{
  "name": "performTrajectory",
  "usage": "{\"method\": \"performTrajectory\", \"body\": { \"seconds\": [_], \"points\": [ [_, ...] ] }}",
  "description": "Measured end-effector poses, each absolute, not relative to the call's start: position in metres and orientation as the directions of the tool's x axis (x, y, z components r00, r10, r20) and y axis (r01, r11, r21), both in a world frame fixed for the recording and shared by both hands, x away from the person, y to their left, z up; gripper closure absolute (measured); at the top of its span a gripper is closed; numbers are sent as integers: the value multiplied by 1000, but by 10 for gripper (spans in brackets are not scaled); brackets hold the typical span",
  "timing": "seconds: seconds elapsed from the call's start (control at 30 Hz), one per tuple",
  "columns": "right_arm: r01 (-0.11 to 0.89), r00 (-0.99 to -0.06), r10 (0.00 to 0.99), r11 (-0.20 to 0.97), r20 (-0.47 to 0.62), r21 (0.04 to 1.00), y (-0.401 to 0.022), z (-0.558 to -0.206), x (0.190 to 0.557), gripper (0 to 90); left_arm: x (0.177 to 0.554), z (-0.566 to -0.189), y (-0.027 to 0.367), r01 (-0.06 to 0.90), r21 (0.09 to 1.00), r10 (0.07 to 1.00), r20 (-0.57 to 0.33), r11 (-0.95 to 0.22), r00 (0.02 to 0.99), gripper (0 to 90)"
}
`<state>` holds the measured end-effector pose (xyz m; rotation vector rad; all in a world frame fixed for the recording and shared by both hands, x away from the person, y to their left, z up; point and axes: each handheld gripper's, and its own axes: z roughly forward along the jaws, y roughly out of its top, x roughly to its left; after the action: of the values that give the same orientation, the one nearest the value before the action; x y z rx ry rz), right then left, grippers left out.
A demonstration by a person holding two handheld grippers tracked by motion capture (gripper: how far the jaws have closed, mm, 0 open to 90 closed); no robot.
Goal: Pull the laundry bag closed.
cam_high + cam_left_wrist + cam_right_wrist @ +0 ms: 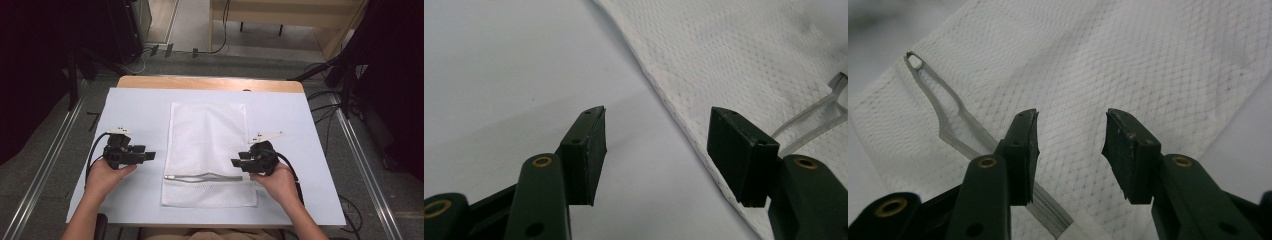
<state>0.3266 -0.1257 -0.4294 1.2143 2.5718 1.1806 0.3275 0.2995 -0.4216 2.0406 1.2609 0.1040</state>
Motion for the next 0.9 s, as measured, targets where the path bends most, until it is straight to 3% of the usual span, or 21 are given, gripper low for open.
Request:
{"method": "performTrajectory", "body": {
  "seconds": [0.9],
  "points": [
    [613, -724, 638, 423, 261, 667, -94, -417, 323, 641, 328, -421, 302, 746, 618, 809, -291, -248, 510, 407]
  ]
}}
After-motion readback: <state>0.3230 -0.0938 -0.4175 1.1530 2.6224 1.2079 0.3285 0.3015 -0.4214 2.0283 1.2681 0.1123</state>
